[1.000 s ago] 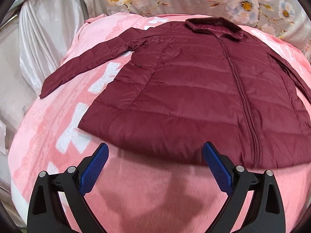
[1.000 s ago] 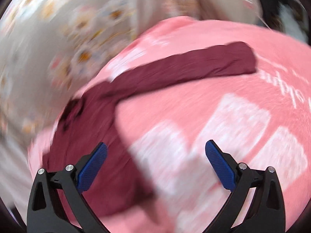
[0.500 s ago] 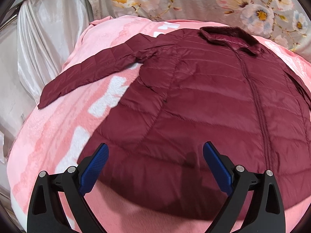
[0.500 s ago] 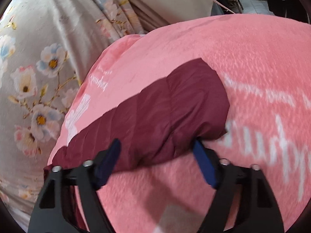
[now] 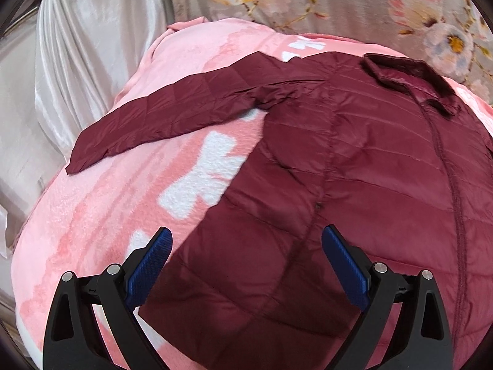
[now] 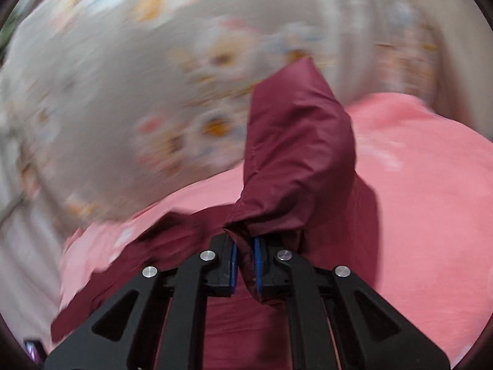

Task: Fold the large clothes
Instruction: 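Grasp the jacket sleeve with the right tool and fold it across the body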

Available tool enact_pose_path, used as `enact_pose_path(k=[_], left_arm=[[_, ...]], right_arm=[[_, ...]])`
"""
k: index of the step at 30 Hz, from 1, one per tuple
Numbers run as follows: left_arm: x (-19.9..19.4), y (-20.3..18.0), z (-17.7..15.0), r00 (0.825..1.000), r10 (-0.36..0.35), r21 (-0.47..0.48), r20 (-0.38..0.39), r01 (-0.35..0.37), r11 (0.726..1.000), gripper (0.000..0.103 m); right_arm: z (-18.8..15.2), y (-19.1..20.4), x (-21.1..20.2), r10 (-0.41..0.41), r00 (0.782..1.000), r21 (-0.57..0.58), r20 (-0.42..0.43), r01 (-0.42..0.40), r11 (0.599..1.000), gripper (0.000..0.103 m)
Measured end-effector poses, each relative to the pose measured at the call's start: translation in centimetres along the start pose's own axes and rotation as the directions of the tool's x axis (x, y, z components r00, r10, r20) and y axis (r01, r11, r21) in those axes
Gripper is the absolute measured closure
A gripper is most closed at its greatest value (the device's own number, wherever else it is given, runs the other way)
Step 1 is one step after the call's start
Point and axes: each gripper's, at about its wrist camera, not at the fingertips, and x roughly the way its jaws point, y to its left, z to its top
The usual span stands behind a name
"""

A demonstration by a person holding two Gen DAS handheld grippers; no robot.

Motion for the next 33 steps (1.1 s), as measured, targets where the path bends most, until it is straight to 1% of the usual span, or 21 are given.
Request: enact_pose_path(k=[2, 3, 5, 6, 8, 9, 10, 13, 15, 16, 19, 20, 22, 24, 25, 26, 28, 29, 30, 31, 33], left_arm=[[0.6, 0.4, 0.0, 1.000, 0.006, -0.005, -0.012, -0.006, 1.000, 0.007], [0.8, 0.6, 0.0, 1.000, 0.008, -0.008, -0.018, -0.008, 1.000, 0.007], [1.3, 1.1, 0.1, 1.000, 0.008, -0.018, -0.030, -0.008, 1.000, 0.007], [1.4, 1.3, 0.1, 0.999, 0.002, -0.022, -0.033, -0.003, 1.000, 0.007], [1.5, 1.8, 0.4, 0.999, -0.022, -0.030, -0.036, 0.021, 0.999, 0.007], [1.5, 1.9, 0.6, 0.999, -0.038, -0.034, -0.035, 0.037, 0.999, 0.007], [1.4, 2.1, 1.0, 0.997, -0.065, -0.041, -0.034, 0.064, 0.997, 0.007], [1.0, 2.1, 2.3, 0.984, -0.174, -0.074, -0.030, 0.171, 0.982, 0.007], [0.9, 1.7, 3.6, 0.960, -0.278, -0.105, -0.025, 0.274, 0.956, 0.007], [1.0, 1.2, 4.0, 0.951, -0.309, -0.115, -0.028, 0.304, 0.946, 0.007], [2.1, -1.0, 5.6, 0.911, -0.407, -0.137, -0.073, 0.395, 0.908, 0.007], [2.6, -1.7, 6.0, 0.898, -0.431, -0.145, -0.087, 0.417, 0.897, 0.007], [3.6, -3.2, 6.8, 0.884, -0.456, -0.163, -0.107, 0.436, 0.885, 0.007], [4.7, -4.4, 7.4, 0.869, -0.476, -0.181, -0.133, 0.451, 0.874, 0.007], [5.3, -5.0, 7.8, 0.857, -0.493, -0.199, -0.147, 0.463, 0.864, 0.008], [5.8, -5.4, 7.9, 0.847, -0.507, -0.221, -0.160, 0.470, 0.855, 0.011], [6.3, -6.1, 8.2, 0.834, -0.527, -0.244, -0.164, 0.484, 0.841, 0.022], [6.4, -6.5, 8.4, 0.833, -0.527, -0.240, -0.169, 0.484, 0.841, 0.035], [6.4, -6.8, 8.7, 0.838, -0.518, -0.225, -0.171, 0.479, 0.848, 0.049], [6.4, -7.1, 9.0, 0.845, -0.506, -0.209, -0.171, 0.471, 0.857, 0.057], [6.2, -7.3, 9.5, 0.864, -0.477, -0.173, -0.163, 0.451, 0.876, 0.092]], right_arm=[[-2.5, 6.8, 3.3, 0.105, 0.990, -0.101, -0.094, -0.114, 0.988, 0.096], [-3.6, 8.7, 4.4, 0.129, 0.984, -0.130, -0.127, -0.145, 0.981, 0.095], [-7.1, 13.9, 7.3, 0.174, 0.959, -0.223, -0.222, -0.223, 0.949, 0.093], [-8.4, 15.4, 7.8, 0.178, 0.952, -0.251, -0.248, -0.241, 0.938, 0.091], [-10.8, 17.9, 8.4, 0.190, 0.940, -0.283, -0.282, -0.271, 0.920, 0.071], [-11.4, 18.5, 8.0, 0.209, 0.938, -0.281, -0.278, -0.288, 0.915, 0.065], [-11.6, 18.6, 7.2, 0.231, 0.938, -0.274, -0.260, -0.301, 0.914, 0.055], [-10.7, 16.6, 5.0, 0.245, 0.948, -0.227, -0.203, -0.289, 0.930, 0.049], [-9.6, 14.0, 4.3, 0.232, 0.955, -0.170, -0.185, -0.263, 0.950, 0.047], [-9.3, 12.3, 3.7, 0.213, 0.961, -0.136, -0.174, -0.238, 0.962, 0.047], [-8.6, 8.1, 3.5, 0.116, 0.980, -0.086, -0.163, -0.132, 0.987, 0.046], [-8.6, 6.5, 3.4, 0.080, 0.983, -0.065, -0.164, -0.092, 0.994, 0.046], [-8.8, 2.4, 3.3, 0.013, 0.984, 0.011, -0.177, -0.011, 1.000, 0.046], [-9.0, -0.7, 4.2, -0.011, 0.980, 0.089, -0.200, 0.029, 0.996, 0.046], [-9.3, -2.7, 4.8, -0.016, 0.975, 0.150, -0.222, 0.051, 0.987, 0.045], [-9.5, -4.2, 5.4, -0.012, 0.971, 0.200, -0.241, 0.062, 0.978, 0.045], [-10.2, -7.1, 6.7, 0.015, 0.963, 0.305, -0.270, 0.071, 0.950, 0.045], [-10.4, -8.4, 7.4, 0.032, 0.961, 0.356, -0.274, 0.071, 0.932, 0.045], [-10.5, -9.5, 7.9, 0.045, 0.962, 0.402, -0.269, 0.070, 0.913, 0.045], [-10.5, -10.2, 8.3, 0.054, 0.964, 0.431, -0.261, 0.066, 0.900, 0.046], [-10.2, -11.5, 9.2, 0.067, 0.968, 0.485, -0.243, 0.061, 0.872, 0.047]])
